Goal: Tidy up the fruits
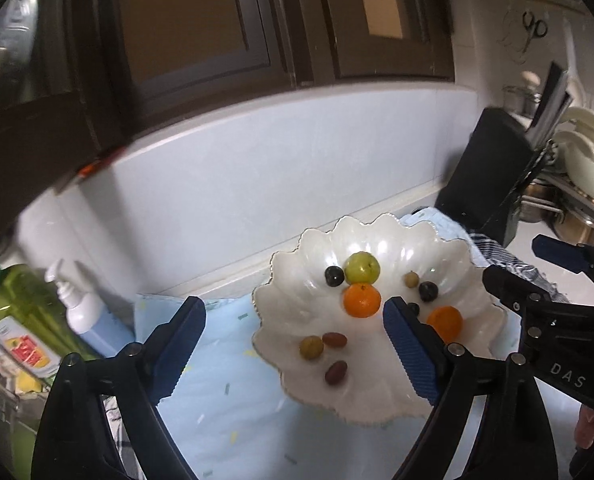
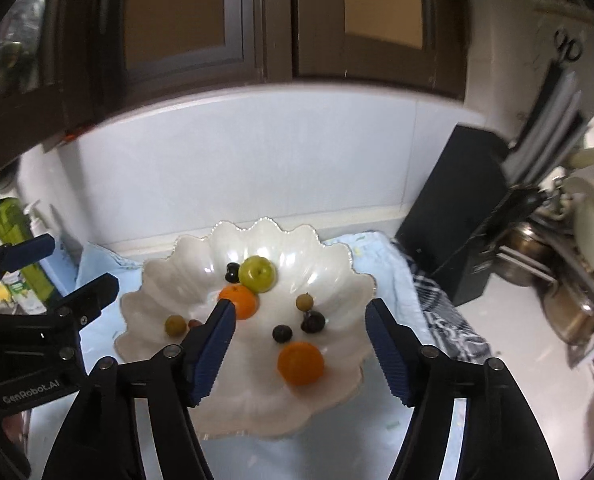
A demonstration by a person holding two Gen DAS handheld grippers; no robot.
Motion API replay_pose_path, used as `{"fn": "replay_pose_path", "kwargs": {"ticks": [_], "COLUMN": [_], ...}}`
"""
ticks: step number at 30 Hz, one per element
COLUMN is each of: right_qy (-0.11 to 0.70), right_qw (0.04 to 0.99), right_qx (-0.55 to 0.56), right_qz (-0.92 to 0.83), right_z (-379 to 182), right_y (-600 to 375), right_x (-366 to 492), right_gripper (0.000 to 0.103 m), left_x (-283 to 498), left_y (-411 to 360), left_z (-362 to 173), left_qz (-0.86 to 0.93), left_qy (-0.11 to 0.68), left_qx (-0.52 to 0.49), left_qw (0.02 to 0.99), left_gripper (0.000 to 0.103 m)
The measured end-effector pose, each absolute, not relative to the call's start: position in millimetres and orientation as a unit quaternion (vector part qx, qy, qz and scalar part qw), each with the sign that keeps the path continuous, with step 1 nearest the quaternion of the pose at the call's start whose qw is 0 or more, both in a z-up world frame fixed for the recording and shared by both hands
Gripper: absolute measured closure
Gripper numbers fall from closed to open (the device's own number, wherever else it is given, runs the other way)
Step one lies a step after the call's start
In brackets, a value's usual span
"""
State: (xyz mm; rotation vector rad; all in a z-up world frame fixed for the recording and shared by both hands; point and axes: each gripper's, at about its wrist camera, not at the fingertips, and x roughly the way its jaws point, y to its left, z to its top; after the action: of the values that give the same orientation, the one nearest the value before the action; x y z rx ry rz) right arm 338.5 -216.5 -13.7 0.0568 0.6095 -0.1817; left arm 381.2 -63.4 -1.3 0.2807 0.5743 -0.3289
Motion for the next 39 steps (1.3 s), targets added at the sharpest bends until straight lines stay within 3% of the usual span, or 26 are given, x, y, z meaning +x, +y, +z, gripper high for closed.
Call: {"fn": "replay_pose_path", "kwargs": {"ticks": [15,39], "right_qy": [0.229,0.181], "right_qw": [0.970,0.982], "right_qx": [0.004,-0.009], "right_qz": [-0.078,-0.050], "right_z": [27.5,50.1], "right_y": [-198.8,-185.5], "right_x": [209.7,25.4], "right_gripper": [0.019,0.017], "left_x": [243.6,47.4], "left_y": [-29.6,-3.8], "left_z": [41.5,55.3], "left_qz": [-0.130,-0.114], "left_qy": [0.200,0.169], "left_qx": [0.112,0.090], "left_qw": [0.965,0.975], "left_gripper": [0.000,0.000]}}
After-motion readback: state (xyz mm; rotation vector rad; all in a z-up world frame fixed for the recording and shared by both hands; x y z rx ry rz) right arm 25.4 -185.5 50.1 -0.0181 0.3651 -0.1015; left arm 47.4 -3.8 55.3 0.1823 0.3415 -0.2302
